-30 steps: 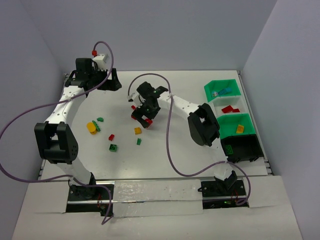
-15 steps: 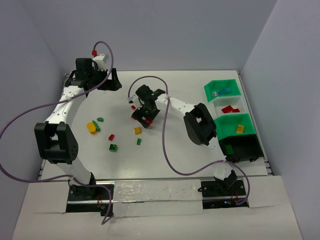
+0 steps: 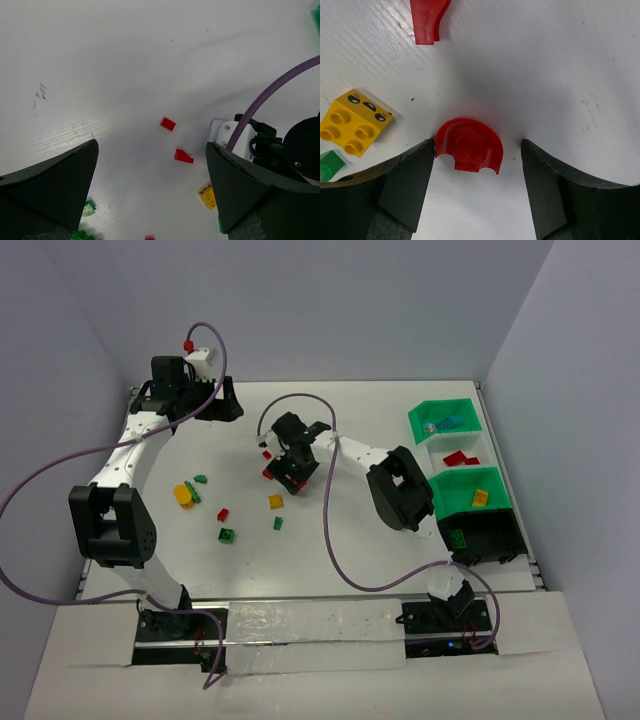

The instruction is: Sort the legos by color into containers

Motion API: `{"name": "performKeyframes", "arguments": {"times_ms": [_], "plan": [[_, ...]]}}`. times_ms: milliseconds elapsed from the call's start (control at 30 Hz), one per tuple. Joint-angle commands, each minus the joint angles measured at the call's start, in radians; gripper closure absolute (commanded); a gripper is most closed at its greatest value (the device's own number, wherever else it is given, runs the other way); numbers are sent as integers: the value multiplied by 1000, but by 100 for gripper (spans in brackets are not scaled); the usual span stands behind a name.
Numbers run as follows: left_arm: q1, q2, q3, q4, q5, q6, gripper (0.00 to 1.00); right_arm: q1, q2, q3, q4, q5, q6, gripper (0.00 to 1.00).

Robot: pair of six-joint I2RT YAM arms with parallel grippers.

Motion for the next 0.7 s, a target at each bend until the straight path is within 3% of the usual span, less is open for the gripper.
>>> {"name": "performKeyframes", "arguments": {"times_ms": [0,333,667], "plan": [[6,-14,10,11,29,-10,2,11,-14,-64,33,21,10,25],[6,5,35,4,38,3,2,-8,-134,-124,56,-18,-17,59],[5,25,47,30,60,-10,2,-264,-426,-170,-23,-122,-12,59]]}}
